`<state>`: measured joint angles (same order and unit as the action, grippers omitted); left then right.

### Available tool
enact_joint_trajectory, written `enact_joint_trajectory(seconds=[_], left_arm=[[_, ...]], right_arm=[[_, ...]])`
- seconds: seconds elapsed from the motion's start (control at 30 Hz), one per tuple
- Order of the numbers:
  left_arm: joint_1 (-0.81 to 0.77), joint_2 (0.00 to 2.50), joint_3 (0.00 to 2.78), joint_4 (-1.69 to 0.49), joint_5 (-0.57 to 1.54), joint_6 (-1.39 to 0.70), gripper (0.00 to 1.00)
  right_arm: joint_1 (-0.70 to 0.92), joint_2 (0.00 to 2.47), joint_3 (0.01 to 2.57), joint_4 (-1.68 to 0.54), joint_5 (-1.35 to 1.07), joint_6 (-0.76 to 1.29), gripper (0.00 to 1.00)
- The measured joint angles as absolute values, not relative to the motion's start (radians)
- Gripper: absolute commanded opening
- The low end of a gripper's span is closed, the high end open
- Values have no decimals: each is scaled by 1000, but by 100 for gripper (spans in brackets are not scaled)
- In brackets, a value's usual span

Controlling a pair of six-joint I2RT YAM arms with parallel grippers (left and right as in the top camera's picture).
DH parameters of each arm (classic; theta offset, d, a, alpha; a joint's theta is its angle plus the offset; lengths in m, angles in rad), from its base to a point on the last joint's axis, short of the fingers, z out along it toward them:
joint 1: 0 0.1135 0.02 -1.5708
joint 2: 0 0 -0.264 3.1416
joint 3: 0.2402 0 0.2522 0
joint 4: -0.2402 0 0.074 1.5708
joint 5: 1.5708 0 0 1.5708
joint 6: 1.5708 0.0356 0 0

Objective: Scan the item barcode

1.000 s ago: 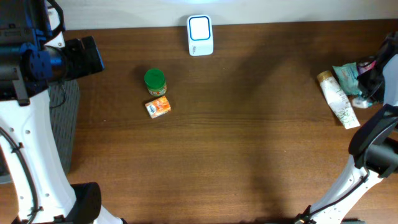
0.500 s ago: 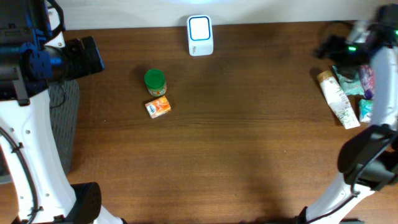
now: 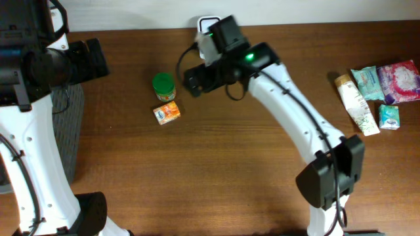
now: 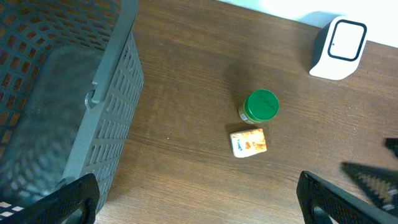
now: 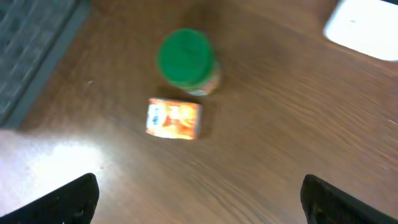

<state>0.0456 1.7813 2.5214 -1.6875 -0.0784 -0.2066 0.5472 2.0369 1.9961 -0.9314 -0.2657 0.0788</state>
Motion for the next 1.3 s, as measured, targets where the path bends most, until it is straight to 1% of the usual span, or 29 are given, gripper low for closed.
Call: enact_joint_trajectory(seconds=[0.03, 0.07, 0.13, 0.2, 0.33, 0.47, 0.53, 0.67, 0.7, 0.73, 0.8, 0.97, 1.1, 1.17, 1.2, 1.23, 1.27, 1.3], left_arm=[[46, 1781, 2521, -1687, -78, -206, 99], [46, 1781, 2521, -1687, -78, -206, 99], [46, 1781, 2521, -1687, -78, -206, 99], [46, 1781, 2521, -1687, -78, -207, 99], [46, 1781, 2521, -1687, -78, -206, 99], [46, 1781, 2521, -1687, -78, -206, 99], [46, 1781, 2521, -1687, -78, -206, 99], [46, 1781, 2521, -1687, -78, -206, 99], [46, 1781, 2521, -1687, -78, -207, 99], [46, 1781, 2521, -1687, -78, -206, 99], [46, 1781, 2521, -1687, -78, -206, 99], [46, 1781, 2521, -1687, -78, -206, 99], [46, 1781, 2521, -1688, -78, -207, 99], [46, 1781, 2521, -1687, -78, -206, 99], [46, 1781, 2521, -1687, -78, -206, 99], [46, 1781, 2521, -1687, -79, -206, 99], [46, 1781, 2521, -1688, -78, -207, 99], [46, 1781, 2521, -1687, -78, -206, 99]], right_arm=[[575, 2052, 1996, -927, -265, 83, 65], [607, 2088, 1996, -925, -265, 80, 63], [626, 2141, 1996, -923, -262, 81, 63], [635, 2206, 1996, -918, -261, 83, 50], [635, 2294, 1996, -853, -260, 125, 38], [635, 2360, 1996, -727, -258, 284, 36], [635, 2377, 1996, -682, -259, 316, 35], [635, 2403, 1996, -671, -258, 342, 35], [635, 2420, 1996, -672, -258, 342, 31], [635, 2426, 1996, -671, -258, 342, 17], [635, 2447, 1996, -671, -262, 350, 4], [635, 2447, 2004, -711, -268, 356, 4], [601, 2421, 2013, -929, -279, 360, 4], [534, 2400, 2008, -1060, -273, 368, 4], [500, 2387, 2006, -1128, -266, 367, 6], [470, 2368, 2003, -1185, -258, 368, 39], [439, 2334, 2002, -1251, -246, 372, 65], [429, 2309, 2002, -1280, -242, 367, 65]])
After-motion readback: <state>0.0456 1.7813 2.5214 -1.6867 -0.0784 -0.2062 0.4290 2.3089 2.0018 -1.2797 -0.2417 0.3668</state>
